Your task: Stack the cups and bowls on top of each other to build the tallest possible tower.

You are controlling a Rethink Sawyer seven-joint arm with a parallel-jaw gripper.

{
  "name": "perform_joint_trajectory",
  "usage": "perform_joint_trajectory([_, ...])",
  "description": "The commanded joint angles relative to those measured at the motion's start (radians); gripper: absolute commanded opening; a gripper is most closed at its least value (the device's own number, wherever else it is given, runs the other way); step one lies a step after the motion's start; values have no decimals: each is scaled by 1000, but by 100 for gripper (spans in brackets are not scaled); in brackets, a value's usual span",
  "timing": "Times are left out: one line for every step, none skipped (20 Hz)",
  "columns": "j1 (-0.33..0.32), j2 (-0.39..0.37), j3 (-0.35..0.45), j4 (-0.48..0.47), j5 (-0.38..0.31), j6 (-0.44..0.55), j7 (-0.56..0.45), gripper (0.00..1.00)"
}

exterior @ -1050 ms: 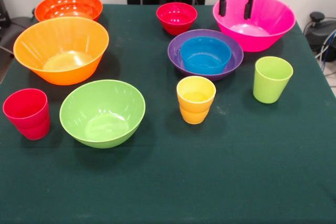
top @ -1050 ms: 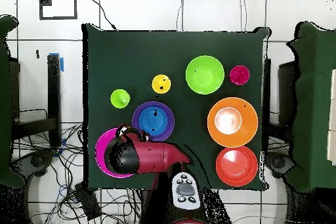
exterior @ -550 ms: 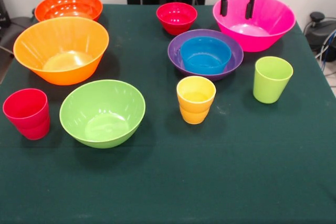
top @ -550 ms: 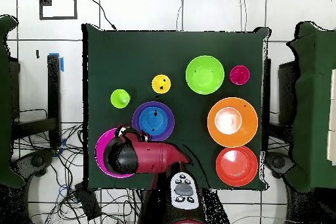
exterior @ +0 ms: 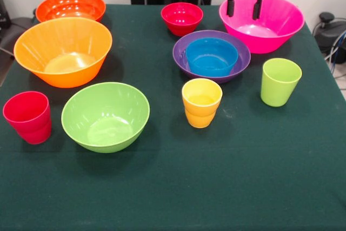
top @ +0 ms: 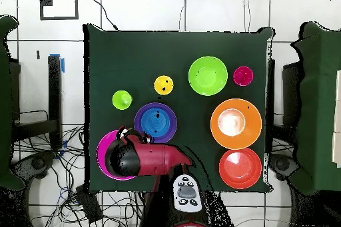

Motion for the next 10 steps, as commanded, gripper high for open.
perform_joint_trajectory([-27,43,30,51,-26,30,93,100])
perform_joint_trajectory([-29,46,29,51,-31,27,90,100])
perform_joint_trajectory([-30,52,28,50,-35,21,88,100])
perform_joint_trajectory([-31,57,25,51,-40,12,87,100])
perform_joint_trajectory([-34,62,26,51,-45,3,85,100])
perform_joint_trajectory([-38,65,28,50,-48,0,82,100])
perform_joint_trajectory([-42,67,29,49,-52,-3,79,100])
perform_joint_trajectory([-47,68,31,51,-57,-6,75,100])
perform_joint_trajectory([-53,68,33,52,-61,-6,70,100])
perform_joint_trajectory([-59,65,35,52,-64,-1,65,100])
